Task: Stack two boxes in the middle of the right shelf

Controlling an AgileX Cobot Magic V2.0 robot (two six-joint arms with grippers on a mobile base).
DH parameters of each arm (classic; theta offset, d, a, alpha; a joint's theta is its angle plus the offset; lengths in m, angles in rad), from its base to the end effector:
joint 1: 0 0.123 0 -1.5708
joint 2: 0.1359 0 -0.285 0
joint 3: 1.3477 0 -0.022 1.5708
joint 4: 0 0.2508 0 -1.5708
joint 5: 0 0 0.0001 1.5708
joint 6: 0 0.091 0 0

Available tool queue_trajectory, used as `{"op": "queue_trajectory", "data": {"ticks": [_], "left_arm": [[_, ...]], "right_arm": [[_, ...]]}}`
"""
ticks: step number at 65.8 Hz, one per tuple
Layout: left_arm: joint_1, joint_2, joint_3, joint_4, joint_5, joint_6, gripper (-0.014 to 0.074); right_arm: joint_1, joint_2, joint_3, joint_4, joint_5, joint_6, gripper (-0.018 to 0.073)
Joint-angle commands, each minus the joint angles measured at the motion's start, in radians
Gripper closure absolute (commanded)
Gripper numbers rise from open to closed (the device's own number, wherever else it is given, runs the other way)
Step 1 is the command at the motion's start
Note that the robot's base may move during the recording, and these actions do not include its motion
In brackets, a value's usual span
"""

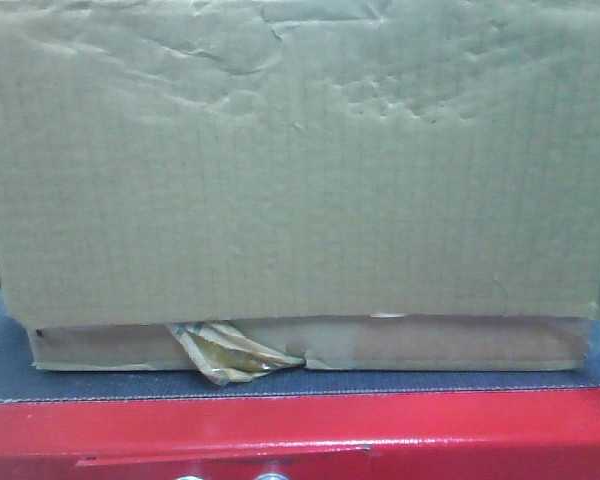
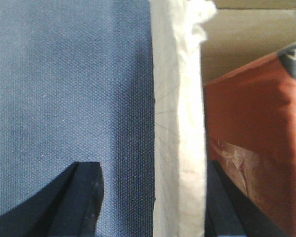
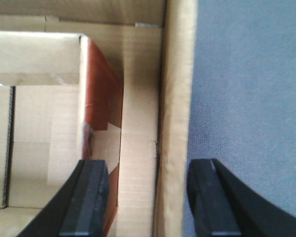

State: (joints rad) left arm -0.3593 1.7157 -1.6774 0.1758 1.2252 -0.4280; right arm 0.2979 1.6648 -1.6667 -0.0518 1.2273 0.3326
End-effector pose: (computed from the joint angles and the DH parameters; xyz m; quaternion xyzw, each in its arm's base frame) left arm 0.3453 -0.1137 0.3483 -0.0206 0.9767 0.0053 0.2136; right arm 0.3367 0.0987 0.3622 0.0137 0.9763 0.0421 0.2119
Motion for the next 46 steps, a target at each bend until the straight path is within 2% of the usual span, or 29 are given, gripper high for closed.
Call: {"op": "queue_trajectory", "data": {"ticks": [1,46], "left_arm": [[0.004,-0.004,0.0,0.008,-0.004,0.006,0.0298],[0.004,-0.004,0.0,0.01,-0.004,0.006,0.0298]], "right_arm": [[0.001,0.005,-0.007,-0.021,-0.006,0.0,0.0308],[0.001,0.046,-0.007,-0.027,-0.006,0.0,0.0308]]}}
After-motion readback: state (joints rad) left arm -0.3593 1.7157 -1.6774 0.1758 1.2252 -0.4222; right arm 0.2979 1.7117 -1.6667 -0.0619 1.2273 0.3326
